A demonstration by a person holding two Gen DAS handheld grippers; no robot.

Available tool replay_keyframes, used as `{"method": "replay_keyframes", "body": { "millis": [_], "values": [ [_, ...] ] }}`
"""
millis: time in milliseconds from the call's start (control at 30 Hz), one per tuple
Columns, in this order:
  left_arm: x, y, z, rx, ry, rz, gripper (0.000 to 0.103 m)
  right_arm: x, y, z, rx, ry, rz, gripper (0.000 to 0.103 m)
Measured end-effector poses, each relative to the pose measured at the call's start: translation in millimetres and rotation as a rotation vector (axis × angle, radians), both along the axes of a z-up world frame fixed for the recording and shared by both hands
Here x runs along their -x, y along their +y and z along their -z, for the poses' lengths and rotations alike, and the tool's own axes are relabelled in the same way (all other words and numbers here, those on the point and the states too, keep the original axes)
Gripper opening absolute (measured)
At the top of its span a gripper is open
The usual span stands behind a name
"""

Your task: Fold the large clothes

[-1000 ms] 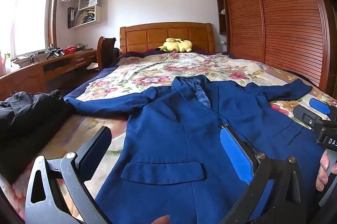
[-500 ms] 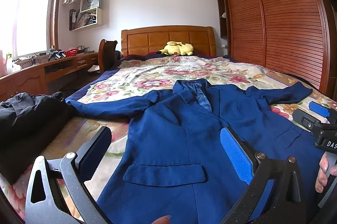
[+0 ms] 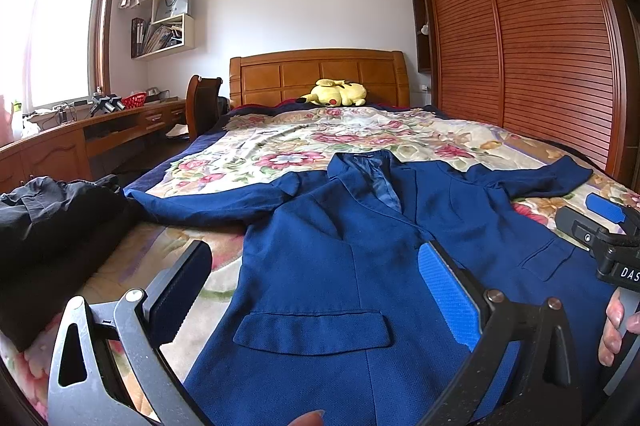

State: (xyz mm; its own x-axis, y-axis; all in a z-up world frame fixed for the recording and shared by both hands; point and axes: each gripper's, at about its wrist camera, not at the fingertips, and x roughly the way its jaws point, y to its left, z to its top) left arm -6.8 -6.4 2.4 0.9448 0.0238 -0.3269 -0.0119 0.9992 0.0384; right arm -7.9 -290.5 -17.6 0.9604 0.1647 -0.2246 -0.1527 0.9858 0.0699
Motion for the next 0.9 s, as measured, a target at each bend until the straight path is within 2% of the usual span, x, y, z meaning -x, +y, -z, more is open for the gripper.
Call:
{"method": "replay_keyframes", "body": {
  "millis": [900],
  "values": [
    [0.8,0.5,0.6,-0.001,-0.001,0.001,0.103,0.4,1.7,1.5,0.001,-0.003,-0.003,0.103]
  ]
}}
